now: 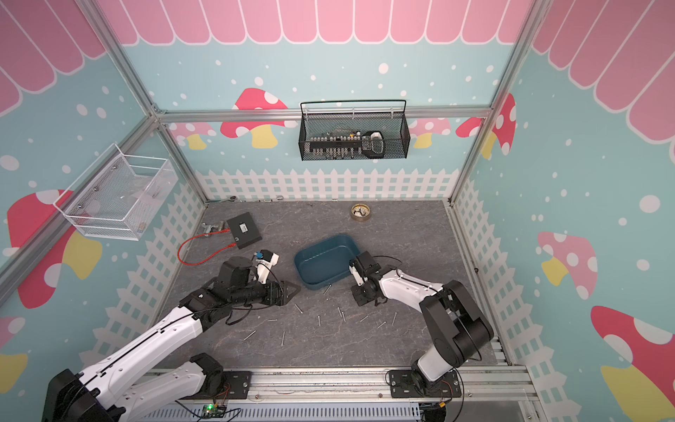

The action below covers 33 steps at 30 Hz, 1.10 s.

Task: Put the screws on the desktop into the storage box
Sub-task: Pick up the screw from the center of the board, then place the screw in the storage box.

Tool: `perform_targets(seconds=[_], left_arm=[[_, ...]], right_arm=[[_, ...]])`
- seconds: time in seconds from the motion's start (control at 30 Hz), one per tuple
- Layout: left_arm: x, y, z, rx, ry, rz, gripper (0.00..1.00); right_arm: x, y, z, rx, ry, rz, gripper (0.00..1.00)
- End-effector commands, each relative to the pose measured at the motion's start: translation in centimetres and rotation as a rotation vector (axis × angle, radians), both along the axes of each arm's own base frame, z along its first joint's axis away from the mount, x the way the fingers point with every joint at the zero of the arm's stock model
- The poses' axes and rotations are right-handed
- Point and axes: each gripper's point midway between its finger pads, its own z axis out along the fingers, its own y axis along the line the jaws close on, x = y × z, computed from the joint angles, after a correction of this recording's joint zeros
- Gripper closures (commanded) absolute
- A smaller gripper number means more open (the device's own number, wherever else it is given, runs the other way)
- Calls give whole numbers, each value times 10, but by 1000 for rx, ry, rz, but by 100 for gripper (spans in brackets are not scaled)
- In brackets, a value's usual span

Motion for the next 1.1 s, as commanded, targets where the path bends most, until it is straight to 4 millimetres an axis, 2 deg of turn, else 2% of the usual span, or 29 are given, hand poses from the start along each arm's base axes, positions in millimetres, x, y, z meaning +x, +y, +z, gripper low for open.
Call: perform_targets(seconds=[0.0,0.23,0.4,0.5,0.7,1.07], left_arm=[[3,5,-2,17,-18,24,1],[5,7,-6,24,0,46,1],[5,8,-6,27,2,48,1],[5,9,-6,29,0,53,1],[5,10,-8,37,-3,57,1],[10,20,-16,82,25,122,1]], right_arm=[[-4,8,24,64,-42,22,97],[14,26,86,178,-182,49,98],[34,40,110,204,-236,76,98],[48,49,116,206,-261,92,98],[74,62,110,185,-277,99,97],[96,74,104,172,-304,114,96]])
